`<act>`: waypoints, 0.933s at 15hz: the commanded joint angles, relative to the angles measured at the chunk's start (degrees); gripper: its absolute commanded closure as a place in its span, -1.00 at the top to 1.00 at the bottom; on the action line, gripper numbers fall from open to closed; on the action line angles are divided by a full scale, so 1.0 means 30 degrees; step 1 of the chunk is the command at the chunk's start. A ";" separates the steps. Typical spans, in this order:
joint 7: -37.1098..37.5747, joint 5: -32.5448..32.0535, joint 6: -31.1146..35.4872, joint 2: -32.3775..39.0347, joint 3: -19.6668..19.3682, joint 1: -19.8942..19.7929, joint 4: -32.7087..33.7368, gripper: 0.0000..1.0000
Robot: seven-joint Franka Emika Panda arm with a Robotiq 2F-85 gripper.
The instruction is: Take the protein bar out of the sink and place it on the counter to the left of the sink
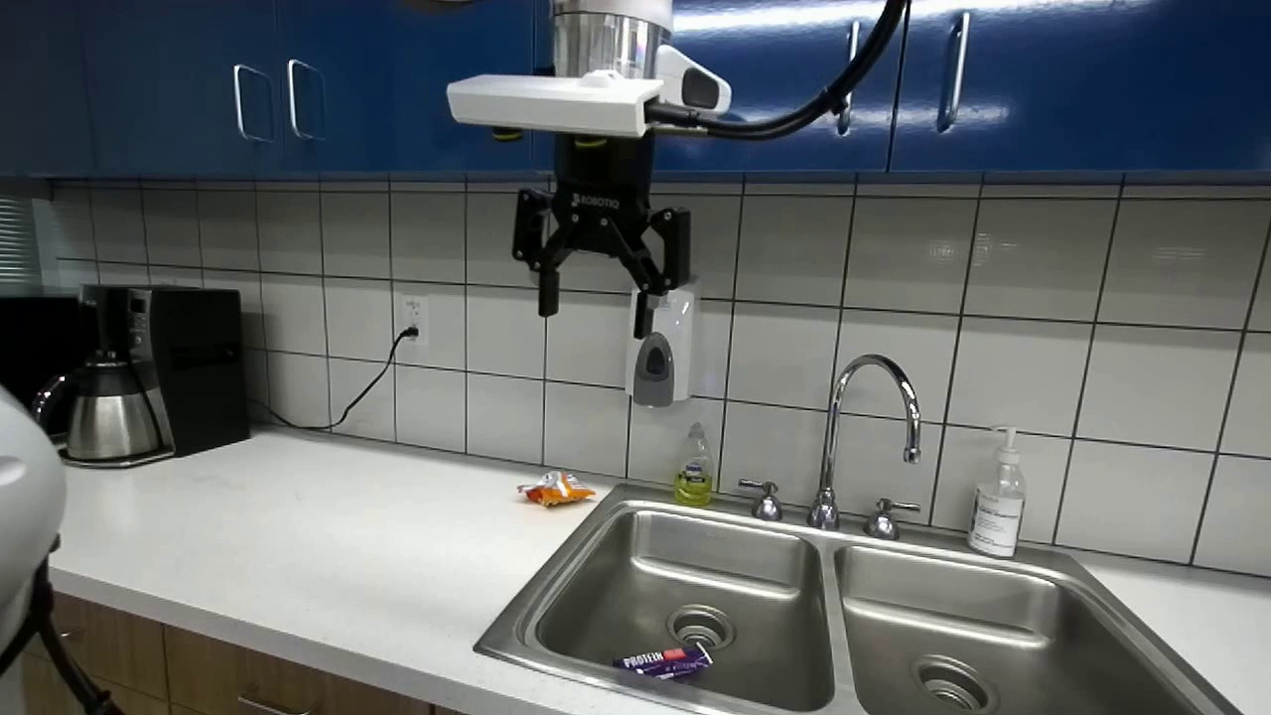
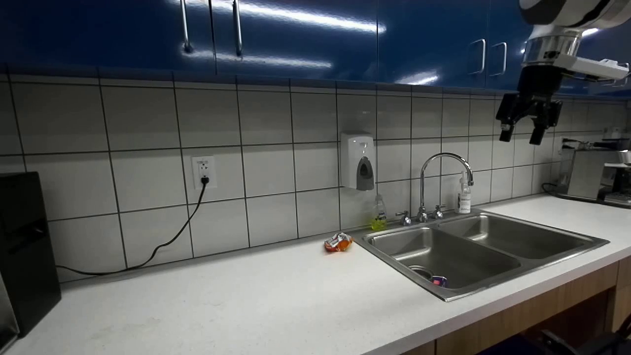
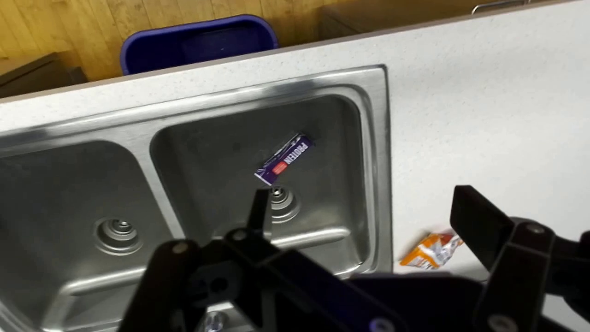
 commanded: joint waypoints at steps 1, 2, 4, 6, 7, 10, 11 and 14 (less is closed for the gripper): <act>0.2114 -0.0553 0.1376 0.0955 0.0823 -0.1446 -0.0067 1.00; 0.2548 -0.0637 0.1636 0.1213 0.0914 -0.1660 -0.0080 1.00; 0.3311 -0.0576 0.1974 0.2003 0.0960 -0.1886 -0.0020 1.00; 0.3960 -0.0441 0.2582 0.2978 0.0973 -0.2033 0.0024 1.00; 0.4114 -0.0338 0.2970 0.3582 0.0898 -0.2013 0.0069 1.00; 0.4698 -0.0056 0.4656 0.5826 0.0810 -0.1930 0.0228 1.00; 0.4774 0.0083 0.5134 0.6635 0.0778 -0.1843 0.0367 1.00; 0.4803 0.0628 0.7146 0.9338 0.0779 -0.1632 0.0679 1.00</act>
